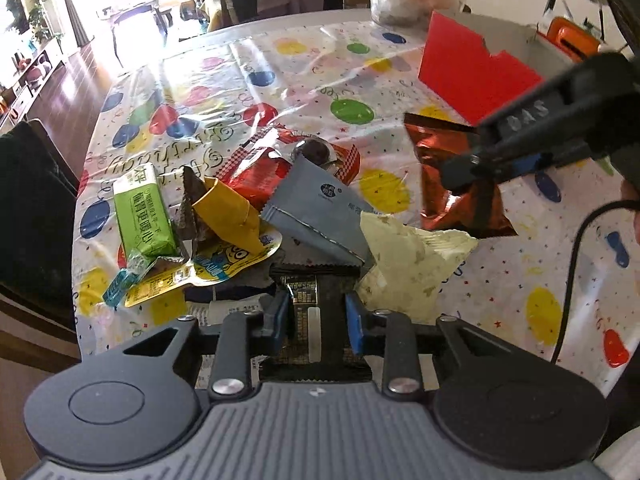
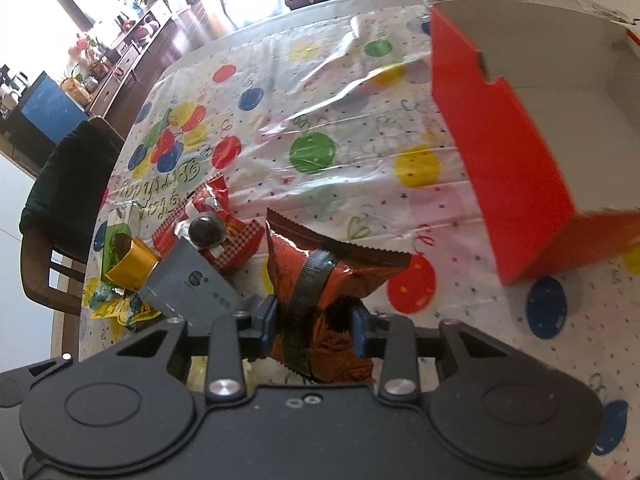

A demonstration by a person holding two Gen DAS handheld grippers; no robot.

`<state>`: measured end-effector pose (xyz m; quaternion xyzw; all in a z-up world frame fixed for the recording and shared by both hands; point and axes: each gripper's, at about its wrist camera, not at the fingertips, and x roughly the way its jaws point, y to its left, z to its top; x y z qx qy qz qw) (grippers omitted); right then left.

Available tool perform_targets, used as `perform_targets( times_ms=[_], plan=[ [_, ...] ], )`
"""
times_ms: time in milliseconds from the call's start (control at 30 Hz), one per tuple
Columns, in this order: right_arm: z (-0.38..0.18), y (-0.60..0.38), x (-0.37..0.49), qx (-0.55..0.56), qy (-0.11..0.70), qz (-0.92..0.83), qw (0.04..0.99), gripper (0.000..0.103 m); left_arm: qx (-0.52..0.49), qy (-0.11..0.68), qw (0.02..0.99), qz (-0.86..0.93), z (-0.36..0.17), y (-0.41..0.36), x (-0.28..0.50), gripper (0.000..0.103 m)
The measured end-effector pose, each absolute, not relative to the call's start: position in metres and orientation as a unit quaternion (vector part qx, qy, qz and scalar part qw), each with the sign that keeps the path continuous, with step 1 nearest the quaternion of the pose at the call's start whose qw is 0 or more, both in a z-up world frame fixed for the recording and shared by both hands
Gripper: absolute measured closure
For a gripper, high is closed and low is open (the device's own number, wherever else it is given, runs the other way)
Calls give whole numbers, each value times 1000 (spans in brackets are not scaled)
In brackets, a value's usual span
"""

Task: Organize snacks
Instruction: 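Grasp the dark wrapped bar with the left tool while the right tool grasps the red-orange chip bag, then carry both snacks into the red box and open both tools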

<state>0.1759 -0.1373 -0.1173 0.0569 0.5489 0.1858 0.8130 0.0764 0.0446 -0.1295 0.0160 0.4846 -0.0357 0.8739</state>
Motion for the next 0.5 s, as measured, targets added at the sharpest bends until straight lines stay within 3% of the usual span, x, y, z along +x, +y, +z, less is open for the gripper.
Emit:
perform_targets(
  times_ms=[500],
  plan=[
    [-72,-187,128,57,523,200,827,69,-17,453,889,-62,-82,39,44,74]
  ],
)
